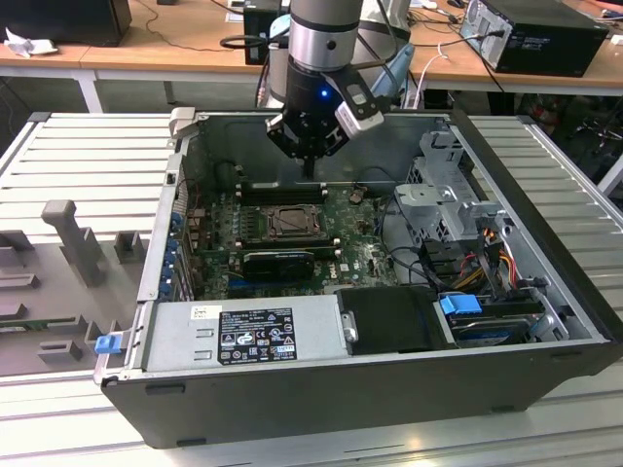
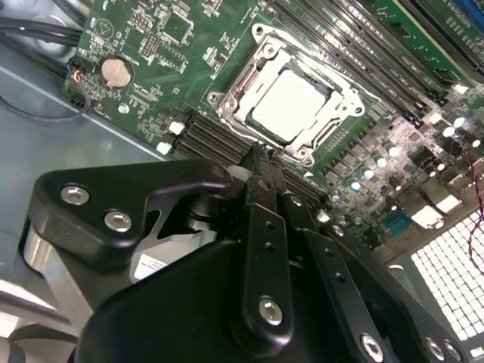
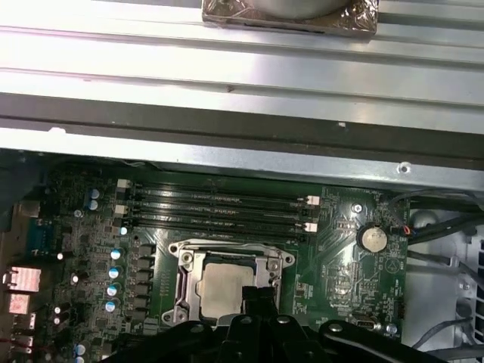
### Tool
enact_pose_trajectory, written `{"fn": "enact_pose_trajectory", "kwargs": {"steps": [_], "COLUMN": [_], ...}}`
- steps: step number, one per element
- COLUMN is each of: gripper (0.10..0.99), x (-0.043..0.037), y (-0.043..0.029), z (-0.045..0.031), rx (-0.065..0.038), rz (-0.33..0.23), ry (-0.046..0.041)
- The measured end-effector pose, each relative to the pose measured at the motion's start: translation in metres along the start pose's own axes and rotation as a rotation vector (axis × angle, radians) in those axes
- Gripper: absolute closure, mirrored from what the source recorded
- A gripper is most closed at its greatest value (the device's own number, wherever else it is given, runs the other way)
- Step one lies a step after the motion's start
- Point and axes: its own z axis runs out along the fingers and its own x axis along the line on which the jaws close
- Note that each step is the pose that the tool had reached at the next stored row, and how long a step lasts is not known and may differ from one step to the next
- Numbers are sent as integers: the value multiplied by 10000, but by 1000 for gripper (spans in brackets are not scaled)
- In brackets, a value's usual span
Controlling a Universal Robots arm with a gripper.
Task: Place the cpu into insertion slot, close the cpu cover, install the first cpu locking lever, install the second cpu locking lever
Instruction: 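Install the second cpu locking lever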
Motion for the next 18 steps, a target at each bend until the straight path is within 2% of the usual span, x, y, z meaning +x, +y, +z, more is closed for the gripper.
{"fn": "enact_pose_trajectory", "kwargs": {"steps": [6, 10, 12, 13, 14, 15, 18], "gripper": [980, 980, 980, 980, 980, 980, 980], "x": [3, 4, 10, 16, 27, 33, 38], "y": [-27, -46, -118, -193, -333, -403, -479], "z": [-5, -42, -45, -44, -26, -7, 40], "rx": [2, -2, -1, -1, -2, -6, -10], "rz": [1, 4, 5, 7, 6, 6, 7], "ry": [1, -1, -1, 0, 0, 0, -2]}}
